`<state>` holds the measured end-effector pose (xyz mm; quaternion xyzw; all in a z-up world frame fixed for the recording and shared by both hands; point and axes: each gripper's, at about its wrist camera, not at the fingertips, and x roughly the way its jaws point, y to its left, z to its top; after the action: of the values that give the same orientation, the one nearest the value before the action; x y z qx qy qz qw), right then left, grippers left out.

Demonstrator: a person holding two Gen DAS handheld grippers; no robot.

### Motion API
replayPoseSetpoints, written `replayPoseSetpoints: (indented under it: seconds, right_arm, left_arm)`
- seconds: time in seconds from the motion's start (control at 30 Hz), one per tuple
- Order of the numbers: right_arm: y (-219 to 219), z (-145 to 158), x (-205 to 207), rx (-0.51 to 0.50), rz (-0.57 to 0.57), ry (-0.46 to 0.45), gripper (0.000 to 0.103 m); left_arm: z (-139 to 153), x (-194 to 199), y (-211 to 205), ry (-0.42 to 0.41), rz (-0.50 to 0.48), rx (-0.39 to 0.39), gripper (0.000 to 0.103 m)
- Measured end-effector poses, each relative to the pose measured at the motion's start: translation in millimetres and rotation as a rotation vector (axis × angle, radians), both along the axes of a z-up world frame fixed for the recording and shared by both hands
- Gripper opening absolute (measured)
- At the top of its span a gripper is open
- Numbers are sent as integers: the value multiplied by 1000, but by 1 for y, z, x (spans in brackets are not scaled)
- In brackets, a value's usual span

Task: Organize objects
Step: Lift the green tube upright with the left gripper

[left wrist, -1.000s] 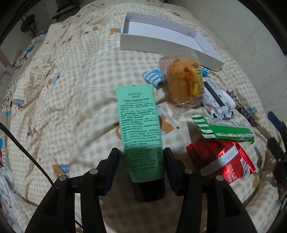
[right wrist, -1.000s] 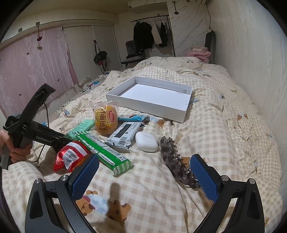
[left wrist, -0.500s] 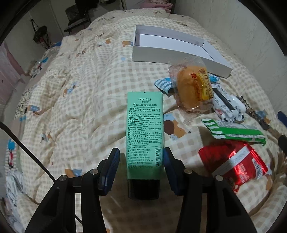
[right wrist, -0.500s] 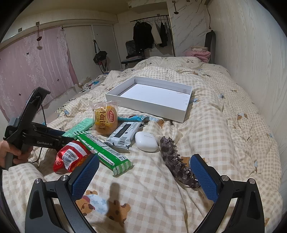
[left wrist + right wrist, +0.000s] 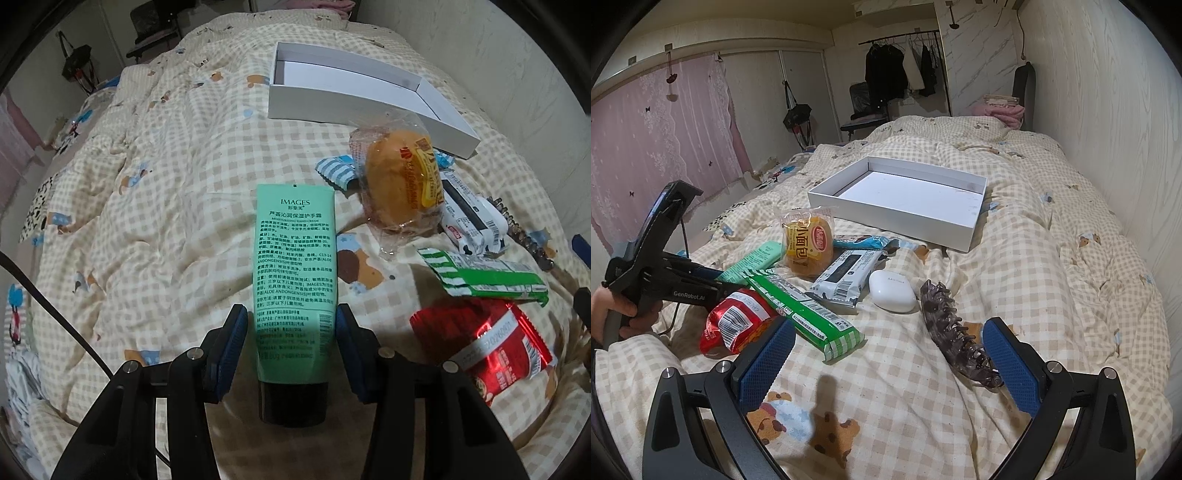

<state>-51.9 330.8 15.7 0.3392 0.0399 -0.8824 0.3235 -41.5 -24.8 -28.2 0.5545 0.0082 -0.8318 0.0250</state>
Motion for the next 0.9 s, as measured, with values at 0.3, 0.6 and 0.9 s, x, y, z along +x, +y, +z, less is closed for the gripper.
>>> replayPoseSetpoints:
  seconds: [0.3, 0.6, 0.9]
  right_arm:
    - [-1, 0, 0, 0, 0, 0, 102]
    - [0, 1, 0, 1, 0, 3, 102]
    - [-1, 2, 0, 2, 0, 6, 102]
  left_arm:
    - [18, 14, -11, 90, -27, 129, 44]
    - [59, 29, -13, 203, -32, 216, 44]
    - [80, 36, -2, 433, -84, 245, 44]
